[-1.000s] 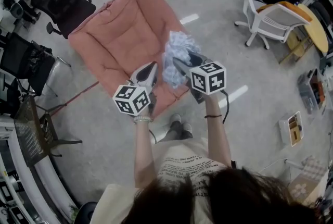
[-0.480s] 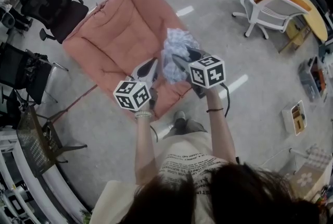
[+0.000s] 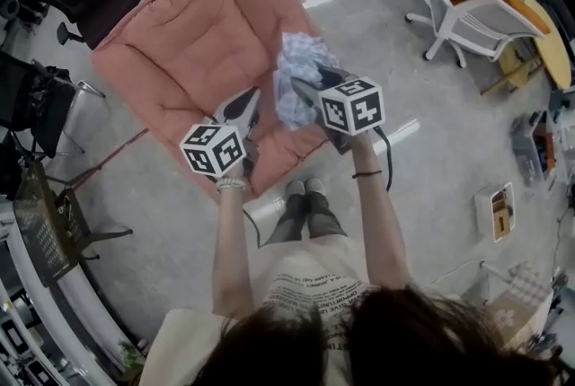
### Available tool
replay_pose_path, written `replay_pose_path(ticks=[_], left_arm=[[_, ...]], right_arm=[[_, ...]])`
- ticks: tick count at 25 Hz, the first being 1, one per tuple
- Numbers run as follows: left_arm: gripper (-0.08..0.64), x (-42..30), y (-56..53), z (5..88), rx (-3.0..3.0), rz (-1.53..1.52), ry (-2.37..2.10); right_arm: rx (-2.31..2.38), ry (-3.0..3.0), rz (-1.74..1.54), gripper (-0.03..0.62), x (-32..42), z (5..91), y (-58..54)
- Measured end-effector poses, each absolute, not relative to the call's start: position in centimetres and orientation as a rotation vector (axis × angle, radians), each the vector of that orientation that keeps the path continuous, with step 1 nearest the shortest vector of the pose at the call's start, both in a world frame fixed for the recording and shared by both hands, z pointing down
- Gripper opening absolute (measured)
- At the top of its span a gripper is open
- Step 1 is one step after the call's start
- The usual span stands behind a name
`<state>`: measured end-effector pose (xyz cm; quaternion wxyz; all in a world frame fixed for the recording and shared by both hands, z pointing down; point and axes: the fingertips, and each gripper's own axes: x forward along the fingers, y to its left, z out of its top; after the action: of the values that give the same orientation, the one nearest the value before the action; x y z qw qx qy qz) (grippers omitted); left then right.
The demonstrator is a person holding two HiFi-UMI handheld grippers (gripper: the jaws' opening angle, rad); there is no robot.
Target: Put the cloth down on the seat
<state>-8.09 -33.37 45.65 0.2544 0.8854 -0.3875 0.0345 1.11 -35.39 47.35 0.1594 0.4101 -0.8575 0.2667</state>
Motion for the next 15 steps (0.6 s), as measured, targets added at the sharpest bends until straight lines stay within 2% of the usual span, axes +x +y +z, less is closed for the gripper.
replay_pose_path(ticks=[15], left_arm=[[-0.009, -8.3, -38.1, 53.7, 2.242, 0.084, -1.009]], right_arm=[[1.005, -2.384, 0.858, 0.204, 0.2, 56.5, -40.6]])
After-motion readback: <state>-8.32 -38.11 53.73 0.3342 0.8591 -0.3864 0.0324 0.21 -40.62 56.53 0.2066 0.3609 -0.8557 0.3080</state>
